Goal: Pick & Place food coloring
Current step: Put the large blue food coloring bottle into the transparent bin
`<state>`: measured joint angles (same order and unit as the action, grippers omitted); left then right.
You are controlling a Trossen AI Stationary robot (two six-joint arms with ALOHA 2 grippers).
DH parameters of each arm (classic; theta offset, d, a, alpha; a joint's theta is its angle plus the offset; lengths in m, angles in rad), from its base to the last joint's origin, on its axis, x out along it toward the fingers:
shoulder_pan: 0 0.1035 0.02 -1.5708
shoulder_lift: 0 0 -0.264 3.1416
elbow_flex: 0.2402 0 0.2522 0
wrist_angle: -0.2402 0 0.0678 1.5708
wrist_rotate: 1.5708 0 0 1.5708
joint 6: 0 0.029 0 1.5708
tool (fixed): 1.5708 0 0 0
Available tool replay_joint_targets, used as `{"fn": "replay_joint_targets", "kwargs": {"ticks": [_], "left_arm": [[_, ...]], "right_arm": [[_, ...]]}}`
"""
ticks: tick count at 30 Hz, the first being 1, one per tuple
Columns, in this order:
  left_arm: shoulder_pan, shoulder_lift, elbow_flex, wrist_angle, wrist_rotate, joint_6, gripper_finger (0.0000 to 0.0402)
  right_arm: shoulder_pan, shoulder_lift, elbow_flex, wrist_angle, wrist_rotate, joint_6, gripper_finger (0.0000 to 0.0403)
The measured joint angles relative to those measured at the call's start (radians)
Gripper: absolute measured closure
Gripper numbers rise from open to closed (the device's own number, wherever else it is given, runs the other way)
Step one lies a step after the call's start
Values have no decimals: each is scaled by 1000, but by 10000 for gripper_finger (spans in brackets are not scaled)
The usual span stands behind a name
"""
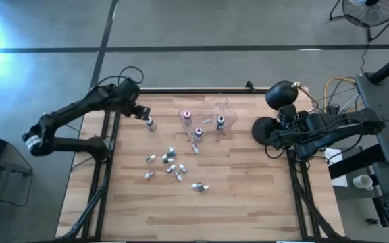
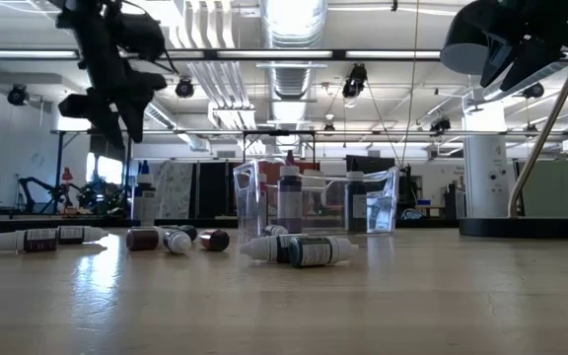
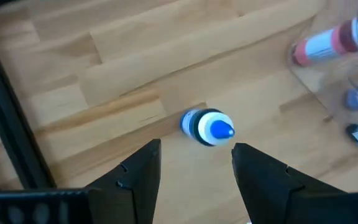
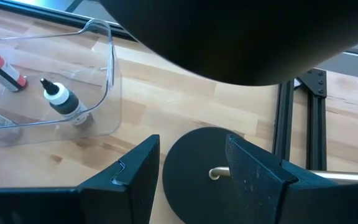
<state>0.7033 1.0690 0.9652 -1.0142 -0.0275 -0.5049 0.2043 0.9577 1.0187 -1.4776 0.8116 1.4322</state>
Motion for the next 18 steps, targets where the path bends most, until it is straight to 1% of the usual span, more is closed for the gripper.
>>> {"fn": "replay_joint_targets", "kwargs": {"ticks": [2, 8, 14, 18], "left_arm": [[21, 50, 17, -30, 39, 40, 229], [14, 192, 81, -99, 123, 92, 229], [-10, 257, 172, -128, 133, 140, 229], [-18, 298, 205, -133, 93, 151, 229]], "right_arm": [[0, 0, 0, 0, 0, 0, 227], [0, 0, 0, 2, -5, 0, 227], [0, 0, 0, 3, -6, 0, 227], [0, 0, -2, 2, -6, 0, 227]]}}
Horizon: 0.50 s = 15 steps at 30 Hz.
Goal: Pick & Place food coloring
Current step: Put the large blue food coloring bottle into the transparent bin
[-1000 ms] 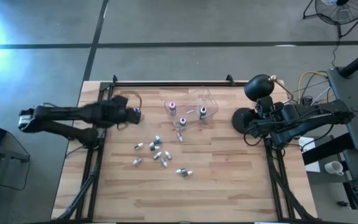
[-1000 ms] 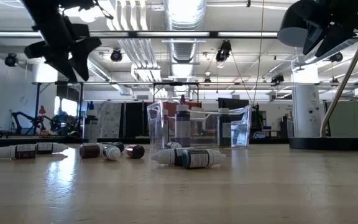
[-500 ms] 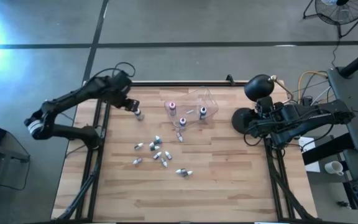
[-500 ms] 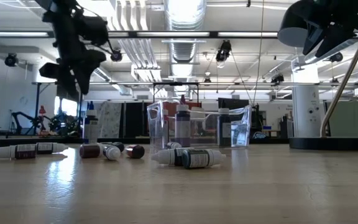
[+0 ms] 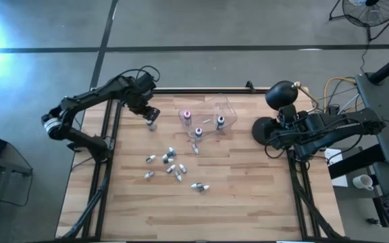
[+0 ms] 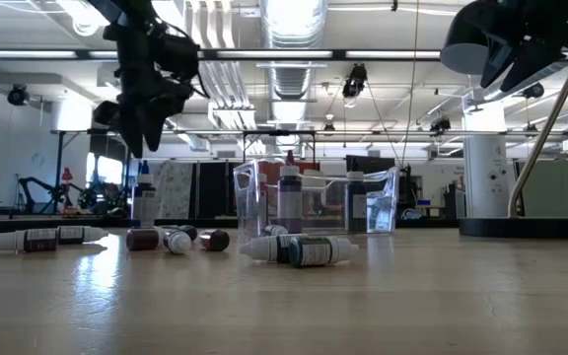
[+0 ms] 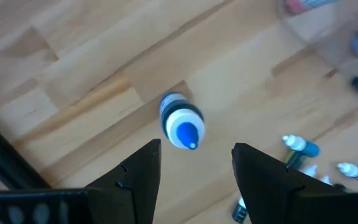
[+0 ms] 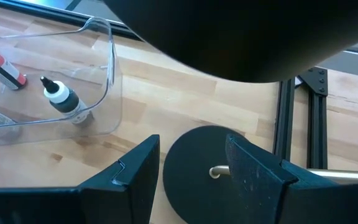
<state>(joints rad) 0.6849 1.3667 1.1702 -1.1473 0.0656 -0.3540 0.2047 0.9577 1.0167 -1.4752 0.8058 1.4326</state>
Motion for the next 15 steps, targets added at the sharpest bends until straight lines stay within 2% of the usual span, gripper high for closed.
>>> {"fn": "replay_joint_targets", "kwargs": {"ticks": [15], "left_arm": [[-34, 172, 1, -30, -20, 48, 229]], "right_arm": [[0, 0, -9, -1, 1, 5, 227]]}}
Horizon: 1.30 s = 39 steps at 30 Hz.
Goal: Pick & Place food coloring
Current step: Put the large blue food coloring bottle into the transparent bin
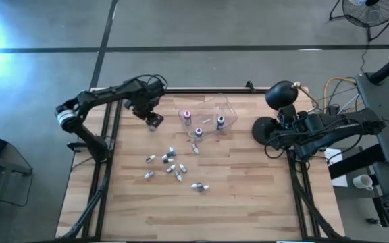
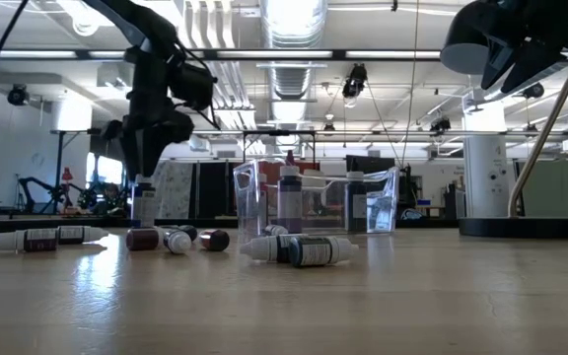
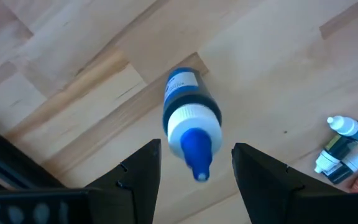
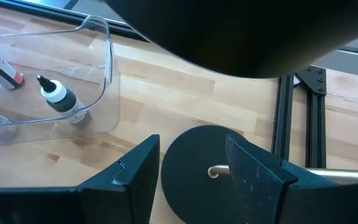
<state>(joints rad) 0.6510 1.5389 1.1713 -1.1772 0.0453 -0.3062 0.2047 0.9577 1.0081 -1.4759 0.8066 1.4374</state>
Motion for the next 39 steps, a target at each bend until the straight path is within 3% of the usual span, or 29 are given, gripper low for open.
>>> {"fn": "replay_joint_targets", "kwargs": {"ticks": [28, 39], "left_arm": [[-16, -1, -1, 37, -61, 22, 230], [-16, 15, -11, 37, -64, 37, 270]], "right_arm": [[0, 0, -1, 0, 3, 3, 227], [0, 0, -1, -1, 3, 1, 227]]}}
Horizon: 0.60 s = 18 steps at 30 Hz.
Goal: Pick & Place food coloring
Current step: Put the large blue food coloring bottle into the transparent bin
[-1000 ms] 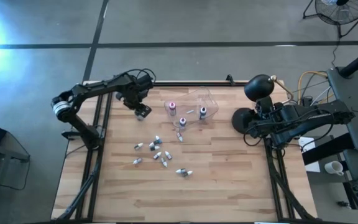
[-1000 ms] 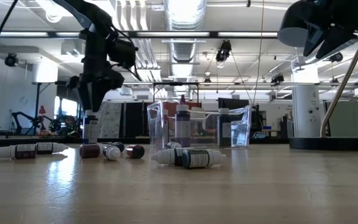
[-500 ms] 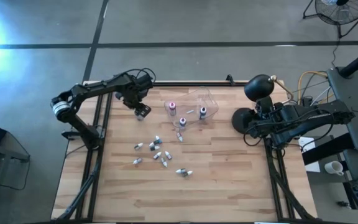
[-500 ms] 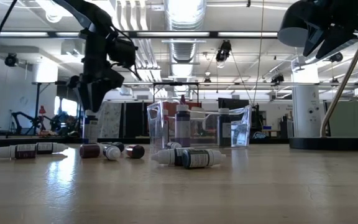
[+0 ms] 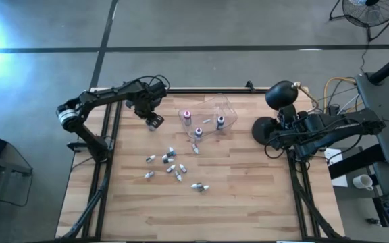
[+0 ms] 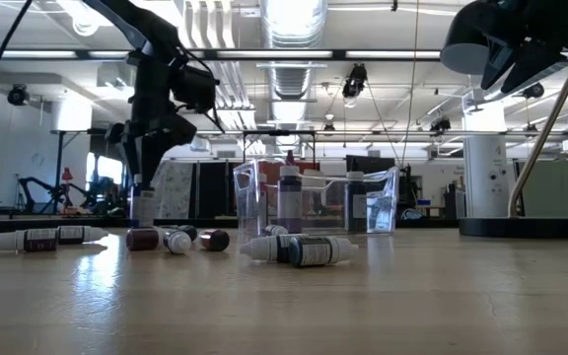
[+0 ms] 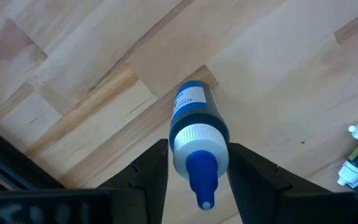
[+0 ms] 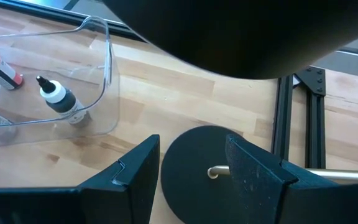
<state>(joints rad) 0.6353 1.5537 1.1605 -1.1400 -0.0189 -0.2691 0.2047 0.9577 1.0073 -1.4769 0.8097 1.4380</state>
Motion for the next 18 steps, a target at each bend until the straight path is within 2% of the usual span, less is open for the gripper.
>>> {"fn": "replay_joint_targets", "kwargs": {"ticks": [9, 18], "left_arm": [[-3, 9, -4, 3, -7, 6, 278], [-9, 4, 32, -52, -36, 11, 308]], "right_arm": [[0, 0, 0, -1, 0, -1, 227], [0, 0, 0, -2, 1, 1, 227]]}}
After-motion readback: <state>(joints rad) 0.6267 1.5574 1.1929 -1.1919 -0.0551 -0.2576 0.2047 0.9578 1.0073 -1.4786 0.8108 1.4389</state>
